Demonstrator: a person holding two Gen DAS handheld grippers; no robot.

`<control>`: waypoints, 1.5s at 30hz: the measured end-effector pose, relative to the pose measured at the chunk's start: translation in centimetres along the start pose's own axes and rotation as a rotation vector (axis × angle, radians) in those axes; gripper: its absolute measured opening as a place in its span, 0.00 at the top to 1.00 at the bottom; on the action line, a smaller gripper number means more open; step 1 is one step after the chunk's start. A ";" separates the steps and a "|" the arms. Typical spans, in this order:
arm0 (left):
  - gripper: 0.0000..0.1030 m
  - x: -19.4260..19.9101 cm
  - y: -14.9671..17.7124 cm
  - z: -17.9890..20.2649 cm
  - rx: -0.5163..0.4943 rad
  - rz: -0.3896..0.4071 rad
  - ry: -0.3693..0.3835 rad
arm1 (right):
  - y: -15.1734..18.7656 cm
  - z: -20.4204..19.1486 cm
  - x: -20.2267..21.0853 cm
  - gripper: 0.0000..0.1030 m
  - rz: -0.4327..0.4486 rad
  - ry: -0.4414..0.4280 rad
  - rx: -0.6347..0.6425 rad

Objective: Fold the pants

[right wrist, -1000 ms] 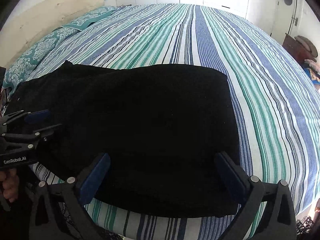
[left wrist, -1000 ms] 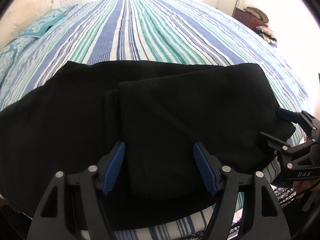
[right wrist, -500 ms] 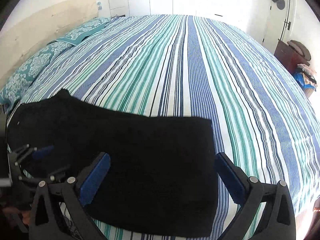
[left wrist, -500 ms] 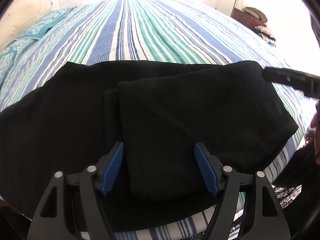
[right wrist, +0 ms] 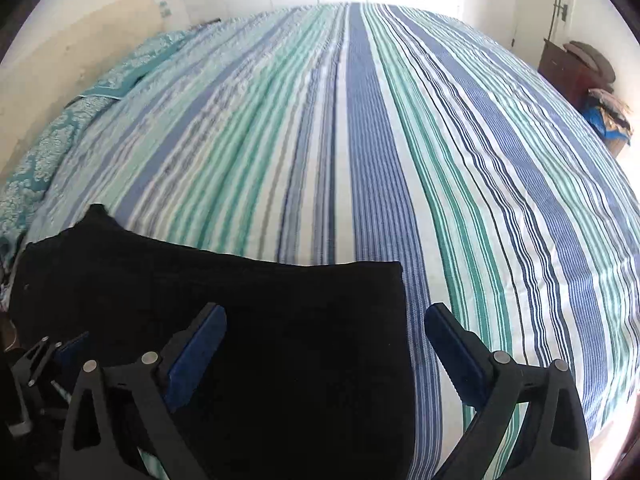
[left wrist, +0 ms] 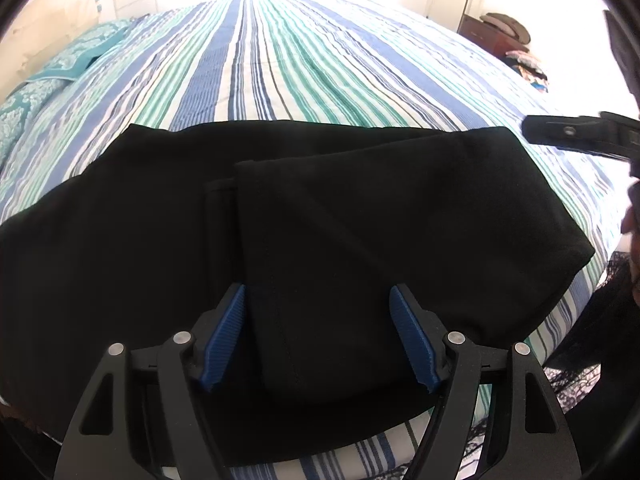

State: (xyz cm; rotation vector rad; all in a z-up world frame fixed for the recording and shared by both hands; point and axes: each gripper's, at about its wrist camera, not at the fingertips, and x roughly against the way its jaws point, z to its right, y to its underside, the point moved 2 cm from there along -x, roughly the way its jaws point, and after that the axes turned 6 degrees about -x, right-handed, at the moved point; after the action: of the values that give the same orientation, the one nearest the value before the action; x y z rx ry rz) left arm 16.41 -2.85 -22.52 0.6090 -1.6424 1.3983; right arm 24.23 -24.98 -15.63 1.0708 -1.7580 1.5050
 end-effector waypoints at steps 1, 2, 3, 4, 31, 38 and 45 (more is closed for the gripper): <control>0.27 0.0 0.0 0.0 0.000 -0.001 0.001 | 1.0 -0.7 1.1 0.04 0.008 -0.042 0.011; 0.26 -0.1 -0.1 0.0 0.001 -0.001 0.002 | 2.1 -1.3 2.0 0.04 0.014 -0.078 0.024; 0.25 -0.1 -0.1 0.1 0.001 -0.001 0.003 | 3.3 -2.0 2.3 0.03 0.013 -0.099 0.039; 0.25 -0.1 -0.1 0.1 0.001 0.000 0.002 | 4.6 -2.7 2.3 0.03 0.003 -0.101 0.051; 0.08 6.0 1.6 -10.7 0.338 0.149 -0.036 | 11.1 -6.1 4.2 0.00 0.121 0.074 0.184; 0.08 10.9 6.8 -24.6 0.754 0.224 -0.226 | 10.8 -7.0 3.0 0.00 0.089 0.017 0.187; 0.08 11.9 14.7 -37.1 1.074 0.190 -0.322 | 10.7 -7.2 2.4 0.00 0.071 -0.014 0.183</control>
State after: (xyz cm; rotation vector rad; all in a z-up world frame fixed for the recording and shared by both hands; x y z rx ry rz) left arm 9.62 38.15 -20.48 1.3482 -1.0651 2.4087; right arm 13.32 -18.00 -17.74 1.1199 -1.7098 1.7336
